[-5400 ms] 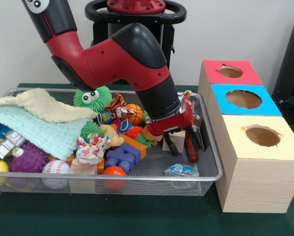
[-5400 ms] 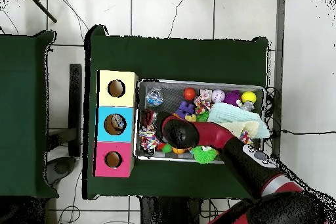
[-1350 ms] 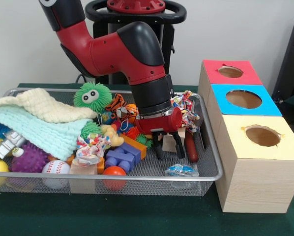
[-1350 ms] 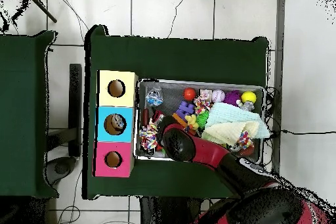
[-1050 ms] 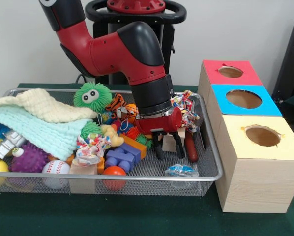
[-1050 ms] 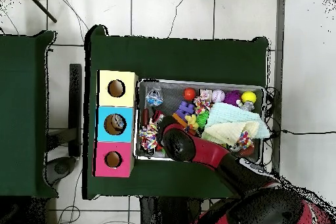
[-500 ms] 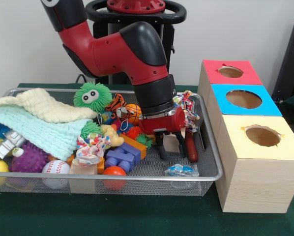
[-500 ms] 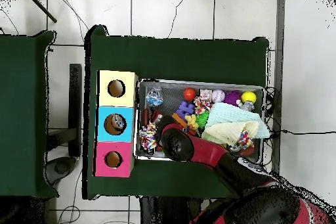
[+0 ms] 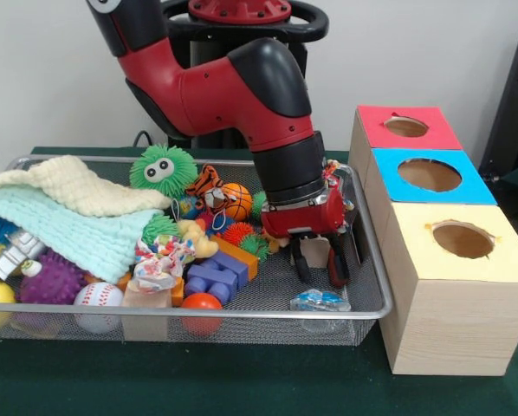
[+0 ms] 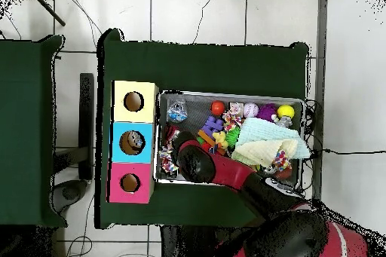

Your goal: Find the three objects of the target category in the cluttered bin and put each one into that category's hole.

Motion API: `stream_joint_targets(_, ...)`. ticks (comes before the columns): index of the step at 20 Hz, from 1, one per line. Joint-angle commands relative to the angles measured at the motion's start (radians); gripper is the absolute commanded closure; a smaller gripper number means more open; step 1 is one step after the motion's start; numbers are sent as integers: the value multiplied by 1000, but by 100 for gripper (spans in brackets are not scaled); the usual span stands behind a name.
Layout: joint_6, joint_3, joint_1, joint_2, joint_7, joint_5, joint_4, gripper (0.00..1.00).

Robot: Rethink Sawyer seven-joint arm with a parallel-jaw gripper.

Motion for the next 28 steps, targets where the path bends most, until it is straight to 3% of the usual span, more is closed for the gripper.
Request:
stream_joint_targets(1,62,-7,10,20,154,69,-109,0)
stream_joint_targets(7,-18,56,-36,86,213,81,-124,0)
stream_joint_targets(22,-298,-17,37,79,352,269,-96,0)
stream_joint_targets(28,-326,-24,32,77,361,295,-94,0)
